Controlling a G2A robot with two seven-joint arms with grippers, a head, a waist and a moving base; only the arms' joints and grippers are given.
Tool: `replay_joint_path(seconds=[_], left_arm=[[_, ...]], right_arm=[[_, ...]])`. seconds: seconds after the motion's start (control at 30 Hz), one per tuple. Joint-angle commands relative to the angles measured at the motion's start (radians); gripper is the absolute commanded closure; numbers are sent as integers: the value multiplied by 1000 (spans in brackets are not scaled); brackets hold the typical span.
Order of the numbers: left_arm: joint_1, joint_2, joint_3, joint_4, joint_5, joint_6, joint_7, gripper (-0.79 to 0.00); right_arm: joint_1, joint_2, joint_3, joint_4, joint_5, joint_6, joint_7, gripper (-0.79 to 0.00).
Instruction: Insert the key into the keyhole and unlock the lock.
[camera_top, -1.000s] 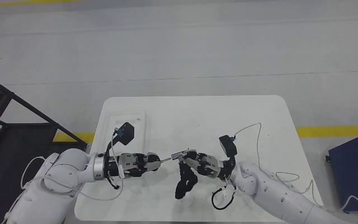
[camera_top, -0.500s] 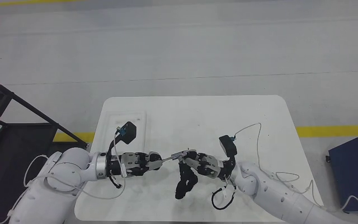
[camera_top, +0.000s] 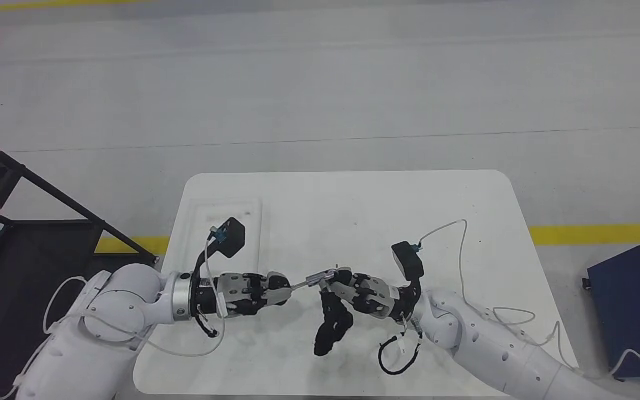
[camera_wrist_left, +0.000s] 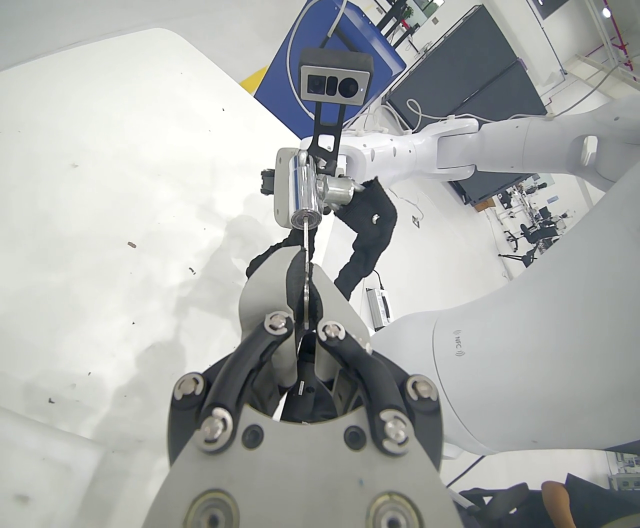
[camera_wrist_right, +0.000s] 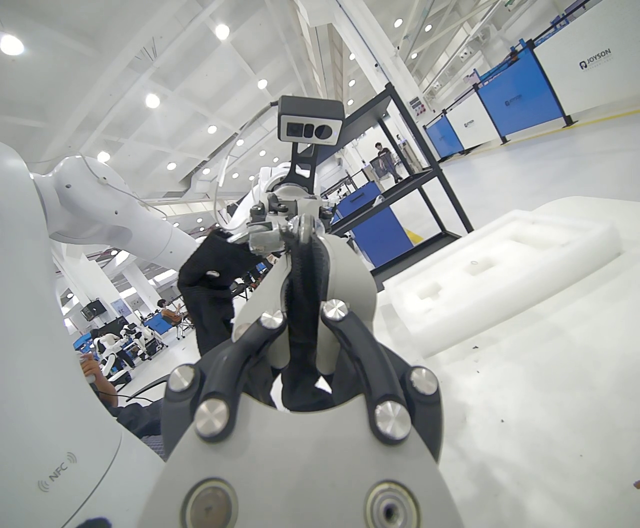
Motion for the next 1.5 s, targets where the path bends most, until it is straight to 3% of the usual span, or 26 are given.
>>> replay_joint_path(seconds=[0.0, 0.5, 1.07, 1.23, 1.47], left_arm=[[-1, 1, -1, 0, -8, 5, -7, 0], [-35, 3, 3, -14, -12, 78, -56, 0], [-118, -5, 74, -32, 36, 134, -65, 0], [-118, -9, 79, -58, 155, 119, 16, 0], [-40, -11, 57, -123, 344, 80, 137, 0]], right_arm=[[0, 0, 0, 0, 0, 0, 0, 0], [0, 0, 0, 0, 0, 0, 0, 0], [0, 0, 0, 0, 0, 0, 0, 0], [0, 0, 0, 0, 0, 0, 0, 0], [0, 0, 0, 0, 0, 0, 0, 0]])
